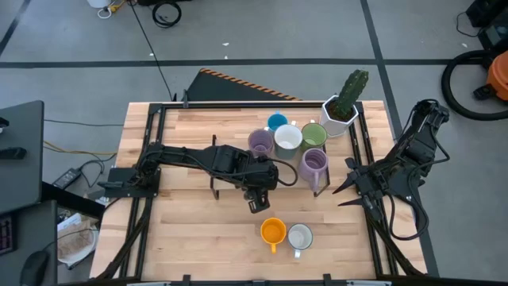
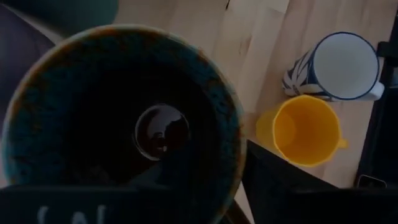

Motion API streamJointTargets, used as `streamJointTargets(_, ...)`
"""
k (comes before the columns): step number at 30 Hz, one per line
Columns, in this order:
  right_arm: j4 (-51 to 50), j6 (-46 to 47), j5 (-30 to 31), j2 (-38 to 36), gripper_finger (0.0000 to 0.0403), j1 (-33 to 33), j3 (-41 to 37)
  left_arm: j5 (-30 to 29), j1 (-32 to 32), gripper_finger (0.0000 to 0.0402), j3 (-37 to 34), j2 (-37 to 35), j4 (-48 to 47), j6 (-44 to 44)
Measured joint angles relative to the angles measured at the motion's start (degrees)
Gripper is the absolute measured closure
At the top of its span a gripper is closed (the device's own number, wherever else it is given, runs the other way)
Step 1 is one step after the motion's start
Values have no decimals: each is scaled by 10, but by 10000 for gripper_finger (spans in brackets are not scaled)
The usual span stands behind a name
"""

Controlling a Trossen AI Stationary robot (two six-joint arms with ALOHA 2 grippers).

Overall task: Place coffee mugs
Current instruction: Put the patterned dark blue mug on the shelf

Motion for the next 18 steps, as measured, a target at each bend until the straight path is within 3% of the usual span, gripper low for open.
streamJointTargets(5, 0, 0, 0, 0, 227, 0, 0, -8, 0, 250, 0, 0, 33, 20)
streamJointTargets(18, 0, 0, 0, 0, 227, 0, 0, -66, -7, 249, 0, -2, 46, 66)
